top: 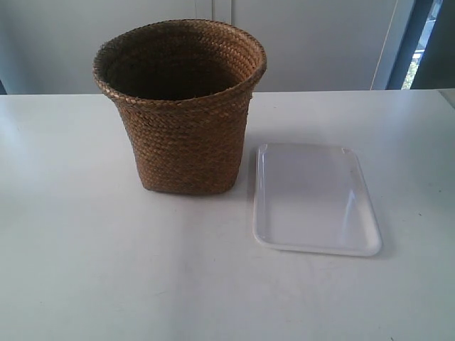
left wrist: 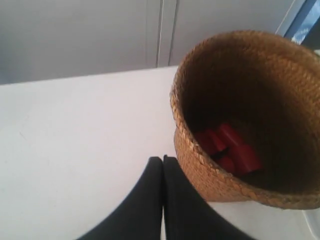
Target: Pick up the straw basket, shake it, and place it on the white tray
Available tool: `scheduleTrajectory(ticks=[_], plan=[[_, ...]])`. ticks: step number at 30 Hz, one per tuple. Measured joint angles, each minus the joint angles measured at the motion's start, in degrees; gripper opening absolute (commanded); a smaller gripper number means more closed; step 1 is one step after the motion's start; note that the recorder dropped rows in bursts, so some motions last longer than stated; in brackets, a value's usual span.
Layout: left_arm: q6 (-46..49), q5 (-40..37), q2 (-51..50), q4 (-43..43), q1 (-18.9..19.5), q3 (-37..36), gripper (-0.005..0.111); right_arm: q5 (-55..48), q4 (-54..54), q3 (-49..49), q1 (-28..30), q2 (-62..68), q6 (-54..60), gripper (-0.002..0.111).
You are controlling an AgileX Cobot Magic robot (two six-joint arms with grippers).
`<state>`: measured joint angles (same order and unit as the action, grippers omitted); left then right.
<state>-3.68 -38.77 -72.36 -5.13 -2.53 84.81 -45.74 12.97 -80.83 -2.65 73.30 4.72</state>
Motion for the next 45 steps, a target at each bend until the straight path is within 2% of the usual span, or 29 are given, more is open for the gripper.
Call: scheduleTrajectory(ticks=[9, 15, 22, 30, 45], plan=[[0.4, -15.6, -13.8, -2.5, 0.0, 12.4, 0.0, -10.8, 5.9, -11.3, 0.0, 12.9, -0.4, 0.0], [-0.6, -23.7, -21.8, -2.8, 0.0, 20.7, 0.0, -17.0, 6.3, -18.6, 0.0, 21.0, -0.5, 0.013], [-0.4, -23.2, -24.3, -2.8, 0.0, 27.2, 0.0, -16.6, 7.1, -23.2, 0.0, 23.4, -0.5, 0.014], [-0.1, -18.9, -24.0, -2.8, 0.0, 27.7, 0.0, -16.9, 7.8, -23.5, 0.0, 22.9, -0.5, 0.014], [-0.1, -18.5, -24.0, -2.8, 0.0, 27.7, 0.0, -14.9, 8.0, -23.5, 0.0, 22.9, -0.8, 0.014]])
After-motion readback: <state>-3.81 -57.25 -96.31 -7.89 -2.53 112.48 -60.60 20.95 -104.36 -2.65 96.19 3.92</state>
